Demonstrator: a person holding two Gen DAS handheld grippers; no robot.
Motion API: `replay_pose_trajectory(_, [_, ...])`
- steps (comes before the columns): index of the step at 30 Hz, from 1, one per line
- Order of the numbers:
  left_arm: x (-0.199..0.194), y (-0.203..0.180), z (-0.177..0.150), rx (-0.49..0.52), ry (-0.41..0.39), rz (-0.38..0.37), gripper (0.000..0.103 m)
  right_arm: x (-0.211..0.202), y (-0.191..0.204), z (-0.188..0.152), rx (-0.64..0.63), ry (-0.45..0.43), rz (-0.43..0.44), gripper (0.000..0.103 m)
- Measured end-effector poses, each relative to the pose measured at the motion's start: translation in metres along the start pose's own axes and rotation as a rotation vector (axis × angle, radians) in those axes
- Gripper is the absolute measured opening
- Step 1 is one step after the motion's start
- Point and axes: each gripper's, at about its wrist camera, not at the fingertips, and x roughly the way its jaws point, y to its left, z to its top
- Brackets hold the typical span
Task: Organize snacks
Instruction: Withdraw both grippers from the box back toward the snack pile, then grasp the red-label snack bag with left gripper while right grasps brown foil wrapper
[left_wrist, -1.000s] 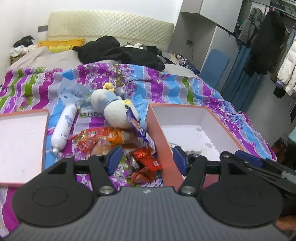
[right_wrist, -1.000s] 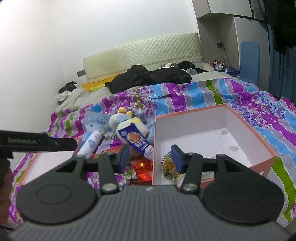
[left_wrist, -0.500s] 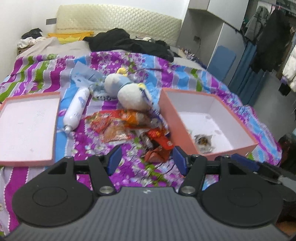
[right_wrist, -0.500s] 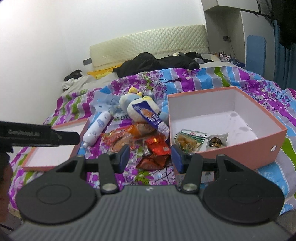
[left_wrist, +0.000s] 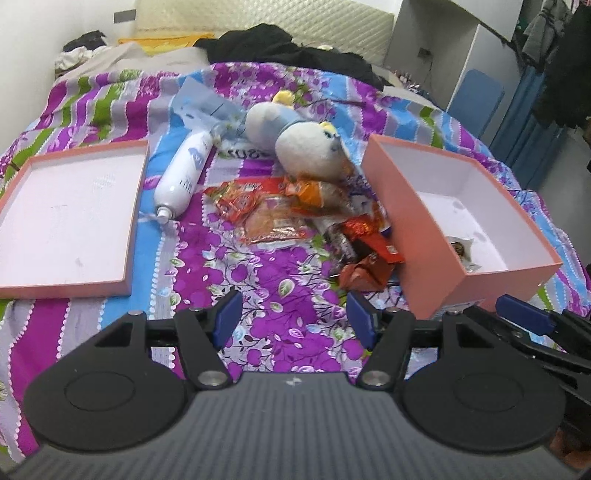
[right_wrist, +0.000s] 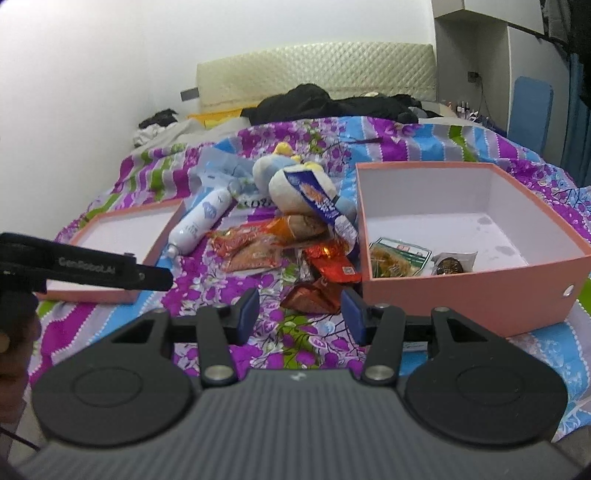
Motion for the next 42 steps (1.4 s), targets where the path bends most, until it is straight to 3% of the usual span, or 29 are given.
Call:
replay_pose_trajectory(10, [0.071,0.037,0.017,-0.087,0.054,0.004,0.074,0.043,0.028,0.000,-0.172,0.005,0.009,0.050])
replay_pose_trajectory(18, [0.140,0.054,0.041,-0.129,0.095,-0.011,0.074,0.115,0.037,-0.003,-0.270,0.095,-0.046,0.050])
replay_pose_trajectory(21, [0.165,0.056,0.049,-0.140,0.122,-0.029,0.075,0.137,0.033,-0.004,-0.248,0.134,-0.069,0.050])
replay_pose_trajectory(25, [0.196,0.055,0.064,-0.137,0.127,-0.017,0.087,0.157,0.028,-0.008,-0.166,0.174,-0.093,0.051])
replay_pose_trajectory(27, [0.211,0.053,0.071,-0.124,0.138,-0.022,0.088,0.167,0.026,-0.010,-0.117,0.198,-0.102,0.051])
replay_pose_trajectory(28, [0.217,0.052,0.073,-0.122,0.141,-0.021,0.090,0.171,0.026,-0.011,-0.089,0.209,-0.108,0.056])
replay_pose_trajectory(33, [0.246,0.048,0.082,-0.133,0.149,-0.026,0.092,0.180,0.020,-0.010,0.071,0.204,-0.118,0.058])
replay_pose_trajectory(37, [0.256,0.049,0.087,-0.159,0.147,-0.044,0.092,0.182,0.023,-0.005,0.072,0.153,-0.165,0.058])
replay_pose_trajectory(42, [0.268,0.040,0.090,-0.108,0.178,-0.019,0.092,0.195,0.027,-0.009,0.005,0.180,-0.181,0.059])
